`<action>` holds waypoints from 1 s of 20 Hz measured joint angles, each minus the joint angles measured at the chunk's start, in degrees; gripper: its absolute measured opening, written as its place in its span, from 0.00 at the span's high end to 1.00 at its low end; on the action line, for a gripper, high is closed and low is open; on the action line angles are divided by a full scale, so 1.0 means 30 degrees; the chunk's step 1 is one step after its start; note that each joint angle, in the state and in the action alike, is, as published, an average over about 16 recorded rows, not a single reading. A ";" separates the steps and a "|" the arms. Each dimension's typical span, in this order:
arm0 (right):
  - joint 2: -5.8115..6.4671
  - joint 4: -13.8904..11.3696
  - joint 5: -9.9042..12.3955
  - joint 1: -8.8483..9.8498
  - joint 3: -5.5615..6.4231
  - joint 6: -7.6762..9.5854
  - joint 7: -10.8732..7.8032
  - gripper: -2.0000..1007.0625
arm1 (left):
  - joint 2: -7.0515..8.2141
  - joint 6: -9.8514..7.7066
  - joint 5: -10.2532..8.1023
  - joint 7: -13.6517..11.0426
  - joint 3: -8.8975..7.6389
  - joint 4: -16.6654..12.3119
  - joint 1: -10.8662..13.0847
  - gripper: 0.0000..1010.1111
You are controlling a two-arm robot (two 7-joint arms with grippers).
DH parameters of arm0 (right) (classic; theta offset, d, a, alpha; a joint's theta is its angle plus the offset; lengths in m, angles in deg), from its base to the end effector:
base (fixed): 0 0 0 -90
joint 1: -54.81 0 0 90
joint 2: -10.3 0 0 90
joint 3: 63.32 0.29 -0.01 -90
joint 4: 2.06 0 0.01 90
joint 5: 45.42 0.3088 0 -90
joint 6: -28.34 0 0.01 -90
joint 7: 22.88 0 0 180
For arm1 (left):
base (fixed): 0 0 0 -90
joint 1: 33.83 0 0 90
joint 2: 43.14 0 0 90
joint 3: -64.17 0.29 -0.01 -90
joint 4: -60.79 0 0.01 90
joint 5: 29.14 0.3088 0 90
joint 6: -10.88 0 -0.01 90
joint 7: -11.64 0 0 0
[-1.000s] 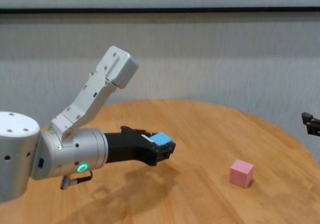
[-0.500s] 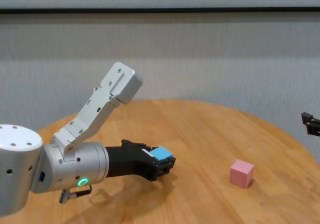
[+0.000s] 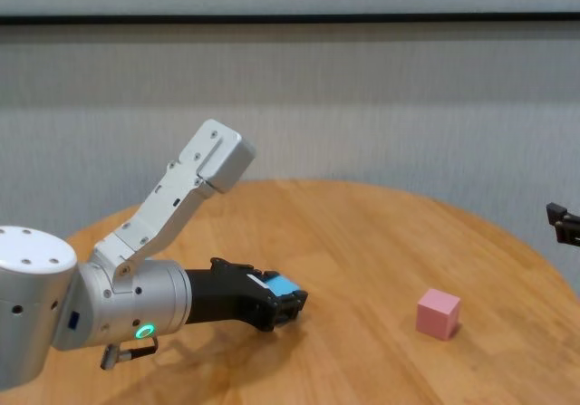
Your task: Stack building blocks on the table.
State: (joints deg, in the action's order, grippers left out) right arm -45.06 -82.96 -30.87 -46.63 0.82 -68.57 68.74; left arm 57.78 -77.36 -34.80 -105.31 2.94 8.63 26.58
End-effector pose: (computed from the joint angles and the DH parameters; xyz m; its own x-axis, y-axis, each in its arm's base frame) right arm 0.3581 -0.0827 -0.3022 0.2922 -0.8803 0.3737 0.9553 0.2873 -0.0700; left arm 0.4457 -0.0274 -0.3307 0.7142 0.6808 0.1626 -0.6902 0.6464 0.3251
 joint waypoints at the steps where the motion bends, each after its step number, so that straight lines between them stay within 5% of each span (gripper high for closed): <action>1: 0.0000 0.0000 0.0000 0.0000 0.0000 0.0000 0.0000 0.00 | -0.0005 -0.0028 0.0024 0.0021 -0.0024 0.0015 -0.0010 0.51; 11: 0.0000 0.0000 0.0000 0.0000 0.0000 0.0000 0.0000 0.00 | 0.0411 -0.0450 -0.0285 0.0028 -0.0673 -0.1209 0.0362 0.22; 20: 0.0000 0.0000 0.0000 0.0000 0.0000 0.0000 0.0000 0.00 | 0.2138 -0.0825 -0.1395 -0.0240 -0.1881 -0.4237 0.1650 0.04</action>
State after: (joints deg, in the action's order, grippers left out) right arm -45.06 -82.96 -30.87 -46.63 0.82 -68.57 68.74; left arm 64.20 -79.83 -38.98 -106.03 -2.71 -4.08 31.53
